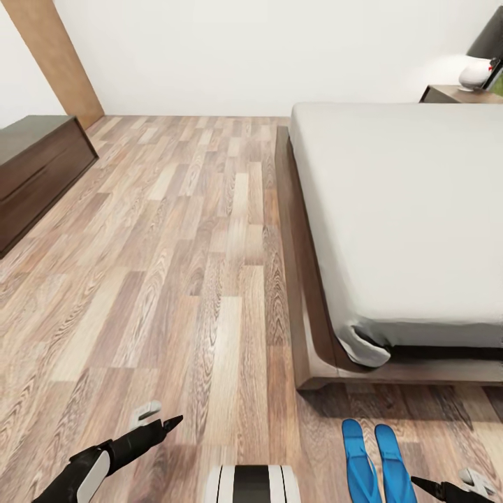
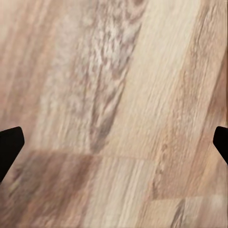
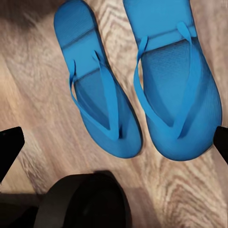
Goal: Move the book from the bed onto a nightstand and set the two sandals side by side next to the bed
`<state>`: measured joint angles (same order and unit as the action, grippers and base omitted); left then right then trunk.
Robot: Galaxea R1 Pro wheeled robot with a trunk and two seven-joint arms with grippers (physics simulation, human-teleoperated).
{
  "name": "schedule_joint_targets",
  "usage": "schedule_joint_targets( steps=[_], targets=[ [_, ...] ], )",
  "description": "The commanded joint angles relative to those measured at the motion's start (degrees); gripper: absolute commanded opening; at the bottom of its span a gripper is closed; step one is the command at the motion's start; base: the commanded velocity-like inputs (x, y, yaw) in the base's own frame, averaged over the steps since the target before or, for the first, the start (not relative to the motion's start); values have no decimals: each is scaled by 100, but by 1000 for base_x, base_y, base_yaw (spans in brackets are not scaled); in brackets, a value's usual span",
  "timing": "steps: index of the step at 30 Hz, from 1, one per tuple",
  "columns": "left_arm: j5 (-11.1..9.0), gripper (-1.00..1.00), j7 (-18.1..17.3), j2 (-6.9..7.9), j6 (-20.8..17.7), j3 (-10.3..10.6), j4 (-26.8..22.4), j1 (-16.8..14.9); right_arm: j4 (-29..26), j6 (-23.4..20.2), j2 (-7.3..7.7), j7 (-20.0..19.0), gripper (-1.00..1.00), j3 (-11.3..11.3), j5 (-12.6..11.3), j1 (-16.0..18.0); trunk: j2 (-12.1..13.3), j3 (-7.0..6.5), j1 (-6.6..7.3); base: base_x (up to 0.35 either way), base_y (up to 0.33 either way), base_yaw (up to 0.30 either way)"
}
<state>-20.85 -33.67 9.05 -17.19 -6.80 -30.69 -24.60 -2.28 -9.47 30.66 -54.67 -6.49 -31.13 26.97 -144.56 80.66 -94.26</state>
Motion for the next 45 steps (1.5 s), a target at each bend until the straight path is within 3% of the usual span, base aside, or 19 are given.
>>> schedule_joint_targets(
  steps=[1,12,20,25,27,29,32,33,36,40,45],
  targets=[
    [-42,100,-17,-1,-52,-15,0,-1,-2,-47,2,-13,100,-46,-60,1,0,-19,3,0,0,0],
    [-42,100,-11,0,-24,-15,1,-1,5,-29,-7,-9,100,-45,-60,1,15,-263,32,0,0,0],
    [-42,100,-13,-4,-21,-13,1,-1,7,554,-7,-9,100,-46,-62,1,26,-440,52,0,0,0],
    [-42,100,-9,-8,-21,-7,8,-1,8,654,-59,-6,100,-58,-60,1,32,-551,65,0,0,0],
    [-42,100,-6,-10,-21,-7,14,-1,12,664,-194,11,100,-60,-57,1,35,-595,70,0,0,0],
    [-42,100,-3,-14,-21,-6,43,-1,14,673,-435,102,100,-66,-54,1,38,-640,76,0,0,0],
    [-35,100,11,-21,42,2,136,-1,12,680,-995,738,100,-76,-42,1,42,-706,83,0,0,0],
    [-31,100,19,-31,128,6,195,-1,10,683,-1269,1157,100,-78,-23,1,43,-728,86,0,0,0],
    [-26,100,33,-88,254,10,259,-1,3,697,-1613,1564,100,-85,-5,1,47,-795,94,0,0,0],
    [-25,100,44,-140,310,11,286,-1,1,704,-1751,1713,100,-88,6,1,52,-883,104,0,0,0],
    [-18,100,52,-220,327,15,449,-1,0,705,-1792,1759,100,-89,10,1,59,-994,117,0,0,0]
  ],
)
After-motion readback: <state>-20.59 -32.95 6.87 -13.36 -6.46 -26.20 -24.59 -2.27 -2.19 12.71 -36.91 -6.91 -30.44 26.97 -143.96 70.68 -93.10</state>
